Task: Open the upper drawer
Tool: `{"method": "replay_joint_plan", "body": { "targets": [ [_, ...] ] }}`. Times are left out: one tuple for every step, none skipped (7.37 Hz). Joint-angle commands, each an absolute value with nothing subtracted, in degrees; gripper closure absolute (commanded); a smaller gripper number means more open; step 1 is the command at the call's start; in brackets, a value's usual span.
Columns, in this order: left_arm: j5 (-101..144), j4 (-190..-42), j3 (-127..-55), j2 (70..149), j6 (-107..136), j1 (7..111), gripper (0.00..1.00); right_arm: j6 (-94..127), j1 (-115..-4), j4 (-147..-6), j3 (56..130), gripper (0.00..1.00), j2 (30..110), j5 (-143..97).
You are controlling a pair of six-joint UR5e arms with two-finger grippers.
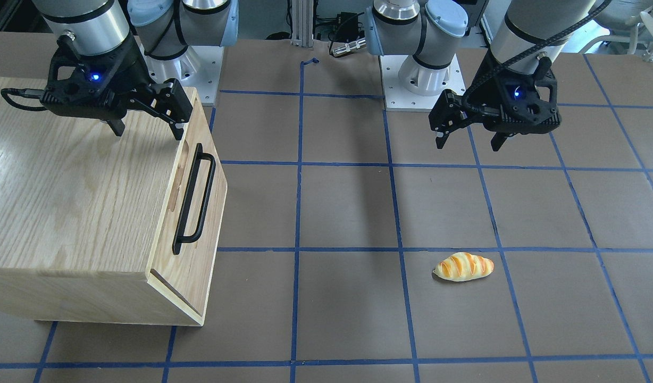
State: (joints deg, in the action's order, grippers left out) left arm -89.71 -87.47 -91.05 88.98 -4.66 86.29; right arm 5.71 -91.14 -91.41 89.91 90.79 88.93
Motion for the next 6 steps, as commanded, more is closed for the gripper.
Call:
{"method": "replay_joint_plan", "body": {
  "targets": [
    [-89.9,-87.5,-91.0,88.8,-4.7,86.3,0.00,5.7,-91.1,-91.4,89.9,0.00,90.8,88.9],
    [-89.5,-87.5,-91.1,88.6,-4.7,86.4,0.00,5.7,-91.1,-91.4,89.9,0.00,90.8,88.9],
    [-89.5,-87.4,-91.1,88.4,-4.7,86.3,0.00,5.7,-91.1,-91.4,89.9,0.00,90.8,88.9],
    [-89.7,-87.5,-91.2,88.4,-4.7,86.4,0.00,5.7,-91.1,-91.4,89.9,0.00,90.8,88.9],
    [-89.2,-87.4,-91.1,88.5,-4.7,86.3,0.00,5.7,-91.1,-91.4,89.9,0.00,90.8,88.9],
    [-89.5,-87.2,-91.0,88.8,-4.6,85.9,0.00,5.7,-91.1,-91.4,89.9,0.00,90.8,88.9]
  ]
}}
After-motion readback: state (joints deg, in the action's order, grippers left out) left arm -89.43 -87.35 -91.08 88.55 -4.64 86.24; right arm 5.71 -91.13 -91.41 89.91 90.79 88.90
